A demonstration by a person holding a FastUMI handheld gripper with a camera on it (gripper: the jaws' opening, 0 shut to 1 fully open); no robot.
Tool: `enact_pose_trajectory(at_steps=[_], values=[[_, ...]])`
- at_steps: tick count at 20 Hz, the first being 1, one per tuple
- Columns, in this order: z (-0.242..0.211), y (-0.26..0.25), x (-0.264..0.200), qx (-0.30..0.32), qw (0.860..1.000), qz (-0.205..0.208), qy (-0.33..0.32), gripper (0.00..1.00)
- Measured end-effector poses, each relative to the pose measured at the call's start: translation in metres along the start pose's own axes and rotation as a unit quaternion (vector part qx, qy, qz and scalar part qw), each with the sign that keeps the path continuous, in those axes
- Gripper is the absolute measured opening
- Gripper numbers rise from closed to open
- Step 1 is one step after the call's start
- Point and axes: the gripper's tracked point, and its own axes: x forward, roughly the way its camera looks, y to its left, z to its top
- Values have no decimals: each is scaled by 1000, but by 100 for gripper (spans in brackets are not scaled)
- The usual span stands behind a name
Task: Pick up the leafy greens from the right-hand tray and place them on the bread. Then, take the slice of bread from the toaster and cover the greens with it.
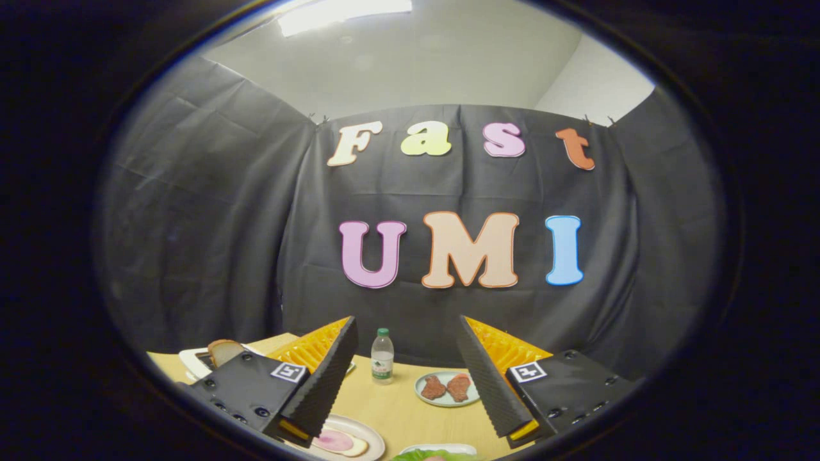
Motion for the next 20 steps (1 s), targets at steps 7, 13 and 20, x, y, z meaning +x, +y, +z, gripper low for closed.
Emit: enact_pose_trajectory(at_steps=[7, 13, 20], values=[[-19, -8, 3, -37, 998, 41, 32, 99], [-46, -24, 1, -83, 990, 80, 75, 99], [-97, -30, 5, -131, 968, 150, 152, 99]])
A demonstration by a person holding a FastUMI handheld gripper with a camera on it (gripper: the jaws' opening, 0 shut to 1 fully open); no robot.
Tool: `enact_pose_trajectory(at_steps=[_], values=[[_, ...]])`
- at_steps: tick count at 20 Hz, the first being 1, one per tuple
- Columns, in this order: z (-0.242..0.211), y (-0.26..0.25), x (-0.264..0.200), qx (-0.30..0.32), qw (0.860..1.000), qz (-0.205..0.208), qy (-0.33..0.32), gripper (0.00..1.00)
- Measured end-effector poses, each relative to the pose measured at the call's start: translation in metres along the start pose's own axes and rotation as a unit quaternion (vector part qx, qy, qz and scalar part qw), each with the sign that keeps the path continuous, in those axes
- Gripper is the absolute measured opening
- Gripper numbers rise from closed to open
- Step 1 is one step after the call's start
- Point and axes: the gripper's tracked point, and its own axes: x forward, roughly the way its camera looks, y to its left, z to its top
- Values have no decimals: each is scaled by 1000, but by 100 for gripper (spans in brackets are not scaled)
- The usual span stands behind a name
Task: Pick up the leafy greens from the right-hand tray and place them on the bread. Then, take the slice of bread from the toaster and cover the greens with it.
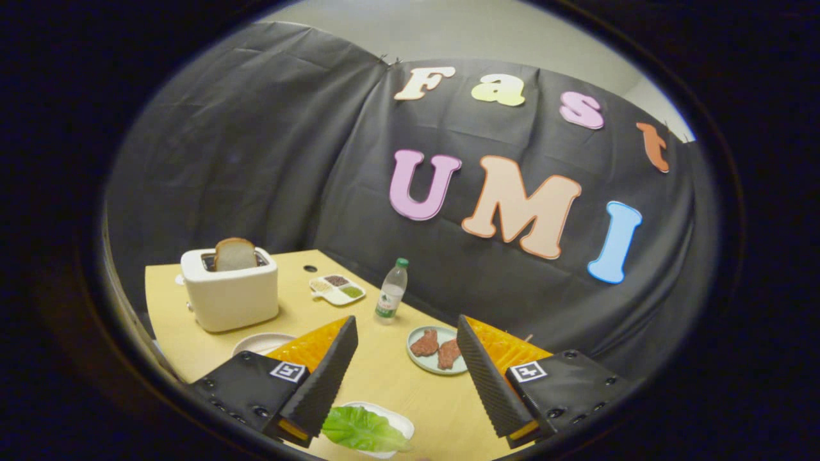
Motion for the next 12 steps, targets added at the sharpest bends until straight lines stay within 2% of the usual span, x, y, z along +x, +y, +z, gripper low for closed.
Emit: enact_pose_trajectory(at_steps=[5, 12], values=[[-36, 19, 10, -55, 995, 57, 52, 99], [-111, 29, 15, -80, 980, 118, 138, 99]])
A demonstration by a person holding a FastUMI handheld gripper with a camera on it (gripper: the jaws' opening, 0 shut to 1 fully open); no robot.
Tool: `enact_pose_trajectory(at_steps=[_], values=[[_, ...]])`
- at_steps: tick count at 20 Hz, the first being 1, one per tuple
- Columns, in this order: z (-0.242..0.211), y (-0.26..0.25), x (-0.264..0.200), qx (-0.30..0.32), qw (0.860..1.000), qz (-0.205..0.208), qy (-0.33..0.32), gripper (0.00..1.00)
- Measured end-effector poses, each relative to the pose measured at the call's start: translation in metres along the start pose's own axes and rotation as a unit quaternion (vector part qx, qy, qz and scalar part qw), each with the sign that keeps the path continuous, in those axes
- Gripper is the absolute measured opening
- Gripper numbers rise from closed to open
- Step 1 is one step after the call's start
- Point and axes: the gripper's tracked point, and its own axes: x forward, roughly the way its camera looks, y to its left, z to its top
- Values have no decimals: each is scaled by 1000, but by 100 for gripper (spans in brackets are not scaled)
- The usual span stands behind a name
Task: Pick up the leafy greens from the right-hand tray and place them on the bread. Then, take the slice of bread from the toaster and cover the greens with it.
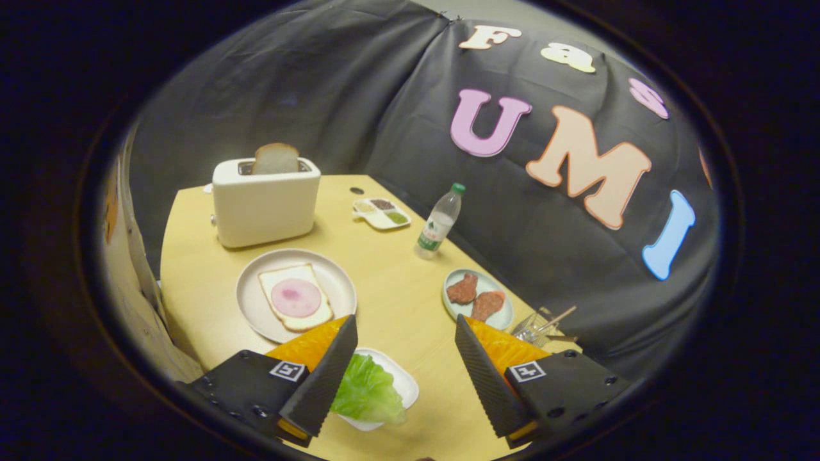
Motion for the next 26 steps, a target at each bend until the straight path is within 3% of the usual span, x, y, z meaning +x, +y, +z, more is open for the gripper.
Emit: enact_pose_trajectory(at_steps=[5, 15, 26], values=[[-42, 16, 17, -7, 997, 57, 60, 99], [-110, 39, 25, 19, 982, 112, 148, 99], [-152, 67, 45, 60, 969, 136, 199, 98]])
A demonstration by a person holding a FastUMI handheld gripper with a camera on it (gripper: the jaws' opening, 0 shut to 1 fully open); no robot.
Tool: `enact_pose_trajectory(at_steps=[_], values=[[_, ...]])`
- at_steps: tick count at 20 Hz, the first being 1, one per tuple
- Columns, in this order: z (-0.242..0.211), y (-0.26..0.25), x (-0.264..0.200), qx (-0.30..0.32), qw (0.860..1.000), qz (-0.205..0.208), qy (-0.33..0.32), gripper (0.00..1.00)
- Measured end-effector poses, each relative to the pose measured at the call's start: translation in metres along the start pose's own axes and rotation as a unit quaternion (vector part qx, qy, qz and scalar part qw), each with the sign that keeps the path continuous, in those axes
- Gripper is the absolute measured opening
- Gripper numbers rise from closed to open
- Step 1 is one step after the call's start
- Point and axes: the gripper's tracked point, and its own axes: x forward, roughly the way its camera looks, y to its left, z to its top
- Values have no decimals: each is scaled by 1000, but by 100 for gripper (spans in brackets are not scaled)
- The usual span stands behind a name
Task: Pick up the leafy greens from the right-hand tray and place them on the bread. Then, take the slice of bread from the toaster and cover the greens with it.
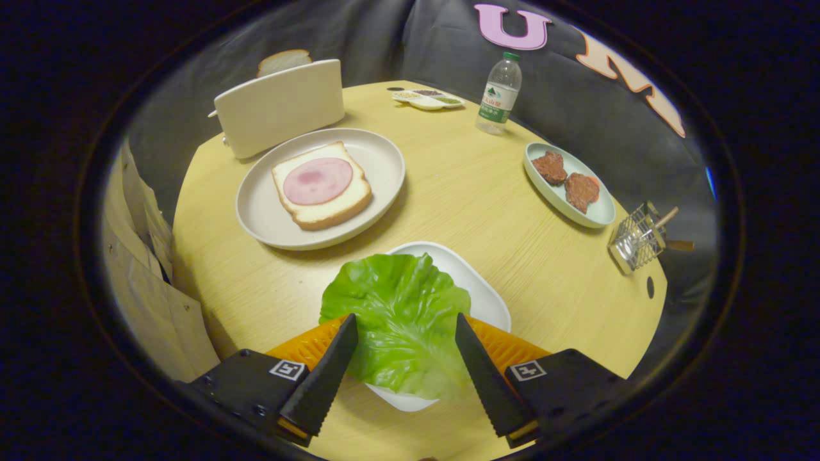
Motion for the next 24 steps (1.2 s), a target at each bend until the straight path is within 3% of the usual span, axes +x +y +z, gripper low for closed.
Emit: enact_pose_trajectory(at_steps=[7, 18, 24], values=[[-5, 2, 5, 57, 998, 23, 13, 97], [-5, -1, 4, 64, 998, -5, 23, 33], [-5, 5, -2, 50, 998, -2, 25, 7]])
